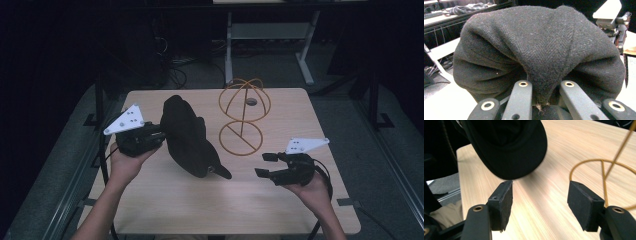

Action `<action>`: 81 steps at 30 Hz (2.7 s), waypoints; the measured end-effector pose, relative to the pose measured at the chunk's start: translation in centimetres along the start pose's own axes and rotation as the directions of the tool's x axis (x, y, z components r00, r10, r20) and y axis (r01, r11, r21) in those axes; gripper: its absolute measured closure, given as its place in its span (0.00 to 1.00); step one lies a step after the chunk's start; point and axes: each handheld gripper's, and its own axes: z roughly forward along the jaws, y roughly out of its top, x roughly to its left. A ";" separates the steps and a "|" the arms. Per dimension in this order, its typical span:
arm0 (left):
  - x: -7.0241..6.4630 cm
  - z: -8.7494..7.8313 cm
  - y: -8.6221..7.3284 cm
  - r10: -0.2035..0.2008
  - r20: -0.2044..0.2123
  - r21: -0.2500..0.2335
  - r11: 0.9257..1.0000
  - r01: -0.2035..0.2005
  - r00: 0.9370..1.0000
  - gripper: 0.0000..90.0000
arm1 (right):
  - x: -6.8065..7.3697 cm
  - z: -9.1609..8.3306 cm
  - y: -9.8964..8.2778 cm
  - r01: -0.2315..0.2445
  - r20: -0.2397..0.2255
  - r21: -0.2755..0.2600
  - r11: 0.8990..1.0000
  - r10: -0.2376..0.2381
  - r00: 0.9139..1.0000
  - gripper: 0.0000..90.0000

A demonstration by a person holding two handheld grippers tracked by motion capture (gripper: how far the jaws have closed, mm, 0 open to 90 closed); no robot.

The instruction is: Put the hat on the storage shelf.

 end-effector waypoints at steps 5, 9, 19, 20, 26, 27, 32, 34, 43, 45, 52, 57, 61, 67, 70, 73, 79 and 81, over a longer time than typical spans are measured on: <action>0.4 0.3 0.4 0.001 0.003 0.002 1.000 -0.001 1.000 0.94 | -0.9 -0.1 -1.2 -0.027 0.023 0.008 1.000 0.026 0.999 0.38; 0.9 0.5 0.8 -0.009 0.005 0.002 1.000 0.009 1.000 0.94 | -1.7 -0.4 -2.1 -0.050 0.042 0.025 0.998 0.049 0.998 0.37; 1.8 1.0 1.9 -0.015 0.008 0.002 1.000 0.015 1.000 0.94 | -2.5 -1.6 -3.4 -0.063 0.087 0.013 0.998 0.062 0.994 0.34; 1.9 1.1 2.1 -0.015 0.008 0.005 1.000 0.015 1.000 0.94 | -2.7 -1.9 -3.5 -0.070 0.094 0.002 0.998 0.069 0.993 0.34; 2.5 1.6 3.2 -0.011 0.009 0.014 1.000 0.011 1.000 0.94 | -3.1 -2.4 -4.2 -0.074 0.130 -0.013 0.997 0.075 0.989 0.35; 2.5 1.6 3.3 -0.013 0.009 0.013 1.000 0.013 1.000 0.94 | -3.3 -2.3 -4.3 -0.077 0.132 -0.013 0.997 0.078 0.988 0.34; 2.9 2.4 4.2 -0.007 0.018 0.015 1.000 0.007 1.000 0.94 | -3.6 -2.1 -4.7 -0.088 0.137 -0.005 0.996 0.088 0.987 0.33; 3.1 2.7 4.6 -0.003 0.020 0.014 1.000 0.003 1.000 0.94 | -3.6 -2.2 -4.8 -0.093 0.138 -0.009 0.996 0.093 0.986 0.33; 3.6 4.4 6.3 0.021 0.032 0.027 0.999 -0.022 0.999 0.94 | -4.0 -2.9 -5.0 -0.100 0.154 -0.038 0.994 0.105 0.982 0.33; 3.6 4.6 6.4 0.021 0.033 0.024 0.999 -0.022 0.999 0.94 | -4.0 -3.0 -5.0 -0.100 0.155 -0.039 0.994 0.105 0.982 0.33; 4.3 5.5 7.9 0.010 0.057 0.002 1.000 -0.010 0.998 0.94 | -4.3 -3.7 -5.2 -0.104 0.166 -0.068 0.992 0.115 0.979 0.33; 4.6 6.3 9.2 0.027 0.061 0.023 0.999 -0.028 0.998 0.94 | -4.4 -4.0 -5.3 -0.112 0.173 -0.090 0.990 0.126 0.977 0.33; 4.8 7.2 10.2 0.044 0.061 0.055 0.997 -0.047 0.997 0.94 | -4.5 -4.3 -5.4 -0.109 0.180 -0.098 0.989 0.126 0.976 0.33; 4.8 8.3 11.3 0.058 0.066 0.075 0.995 -0.063 0.996 0.93 | -4.6 -4.7 -5.4 -0.118 0.184 -0.116 0.986 0.138 0.973 0.33; 4.9 9.2 12.2 0.065 0.071 0.092 0.993 -0.071 0.995 0.93 | -4.7 -4.8 -5.4 -0.117 0.184 -0.127 0.985 0.140 0.973 0.33; 4.9 10.1 12.8 0.080 0.081 0.107 0.990 -0.088 0.994 0.94 | -4.7 -4.8 -5.4 -0.117 0.184 -0.125 0.985 0.139 0.973 0.33; 5.2 12.1 14.3 0.076 0.092 0.149 0.985 -0.089 0.993 0.94 | -4.9 -5.2 -5.6 -0.118 0.189 -0.143 0.983 0.144 0.971 0.33; 5.4 12.9 14.7 0.049 0.100 0.159 0.985 -0.064 0.994 0.94 | -5.0 -5.4 -5.7 -0.120 0.192 -0.148 0.982 0.147 0.970 0.33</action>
